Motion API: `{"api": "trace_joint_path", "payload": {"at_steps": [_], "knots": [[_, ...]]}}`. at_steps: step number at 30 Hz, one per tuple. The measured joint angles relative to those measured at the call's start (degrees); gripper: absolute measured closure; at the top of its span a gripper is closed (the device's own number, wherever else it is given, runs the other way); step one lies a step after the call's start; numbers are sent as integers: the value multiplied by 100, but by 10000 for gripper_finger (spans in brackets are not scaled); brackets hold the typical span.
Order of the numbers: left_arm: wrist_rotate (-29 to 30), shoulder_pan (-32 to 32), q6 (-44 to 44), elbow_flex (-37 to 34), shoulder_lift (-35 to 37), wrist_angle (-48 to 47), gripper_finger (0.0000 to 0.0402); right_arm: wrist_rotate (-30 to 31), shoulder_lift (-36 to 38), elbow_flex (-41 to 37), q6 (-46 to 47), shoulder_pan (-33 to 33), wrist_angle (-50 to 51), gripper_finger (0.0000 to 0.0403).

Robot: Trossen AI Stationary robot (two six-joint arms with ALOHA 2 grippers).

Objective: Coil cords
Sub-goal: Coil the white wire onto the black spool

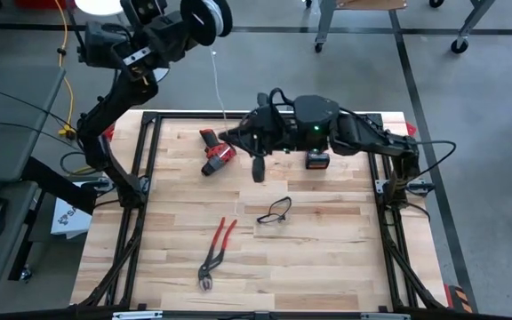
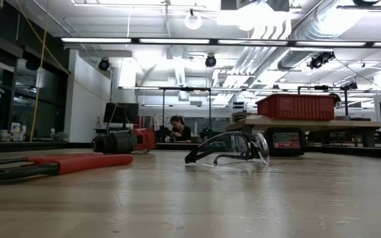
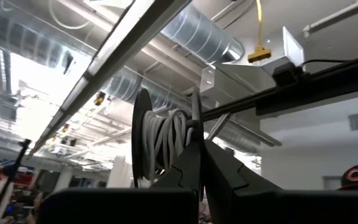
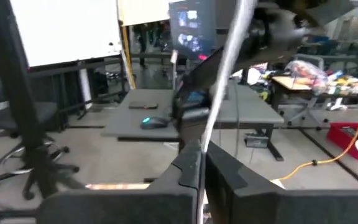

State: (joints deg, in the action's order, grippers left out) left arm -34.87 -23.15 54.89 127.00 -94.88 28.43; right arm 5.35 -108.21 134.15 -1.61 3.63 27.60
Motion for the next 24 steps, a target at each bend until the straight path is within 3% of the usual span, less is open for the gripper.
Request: {"api": "trace_joint_path", "payload": {"at_steps": [5, 12, 19, 24], "knots": [[-157, -453, -17, -4, 283, -890, 401, 12, 266, 11, 152, 268, 545, 401], [-369, -881, -673, -4, 932, -4219, 401, 62, 683, 2, 164, 695, 1164, 402], [-433, -983, -783, -4, 1424, -6805, 401, 166, 1122, 2, 116, 821, 1428, 402], [-504, -685, -700, -2, 1488, -7967, 401, 474, 1315, 4, -173, 689, 1399, 403]]}}
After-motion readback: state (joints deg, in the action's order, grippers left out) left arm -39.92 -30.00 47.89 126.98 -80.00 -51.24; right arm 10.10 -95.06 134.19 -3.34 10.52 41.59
